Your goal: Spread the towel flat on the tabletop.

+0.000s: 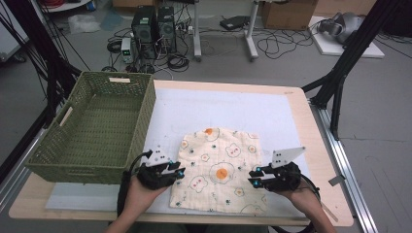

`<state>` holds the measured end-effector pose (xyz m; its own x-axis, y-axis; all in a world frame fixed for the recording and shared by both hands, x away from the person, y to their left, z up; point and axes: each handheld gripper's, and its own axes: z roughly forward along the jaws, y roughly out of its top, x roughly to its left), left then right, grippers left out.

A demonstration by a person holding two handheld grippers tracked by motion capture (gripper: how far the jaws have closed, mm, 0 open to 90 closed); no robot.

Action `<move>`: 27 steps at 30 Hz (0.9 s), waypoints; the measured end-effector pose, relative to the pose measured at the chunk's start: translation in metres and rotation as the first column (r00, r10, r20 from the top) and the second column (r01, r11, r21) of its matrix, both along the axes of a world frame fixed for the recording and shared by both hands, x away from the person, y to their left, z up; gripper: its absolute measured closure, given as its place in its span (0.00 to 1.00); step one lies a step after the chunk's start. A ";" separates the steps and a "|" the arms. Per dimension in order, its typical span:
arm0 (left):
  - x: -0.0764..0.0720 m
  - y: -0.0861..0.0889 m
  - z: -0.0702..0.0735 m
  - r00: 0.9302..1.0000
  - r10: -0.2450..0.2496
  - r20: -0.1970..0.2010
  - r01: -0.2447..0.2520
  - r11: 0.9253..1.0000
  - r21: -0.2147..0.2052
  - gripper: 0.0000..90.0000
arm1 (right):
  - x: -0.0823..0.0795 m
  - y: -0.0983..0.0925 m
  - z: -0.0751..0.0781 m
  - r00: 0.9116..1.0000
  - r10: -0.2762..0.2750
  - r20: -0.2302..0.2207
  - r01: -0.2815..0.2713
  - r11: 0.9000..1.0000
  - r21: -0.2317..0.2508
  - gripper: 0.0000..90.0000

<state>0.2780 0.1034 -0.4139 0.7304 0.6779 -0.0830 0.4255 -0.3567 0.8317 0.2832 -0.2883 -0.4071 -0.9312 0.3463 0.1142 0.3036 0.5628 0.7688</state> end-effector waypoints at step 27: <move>0.039 -0.043 -0.005 0.995 -0.031 0.090 0.015 0.985 0.174 0.92 | 0.067 0.008 -0.032 0.978 -0.209 -0.025 0.204 0.970 -0.133 0.78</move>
<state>0.3173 0.0601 -0.4193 0.7450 0.6592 0.1024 0.3400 -0.5072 0.7919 0.3504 -0.2804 -0.4386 -0.8336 0.5449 0.0905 0.4519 0.5785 0.6790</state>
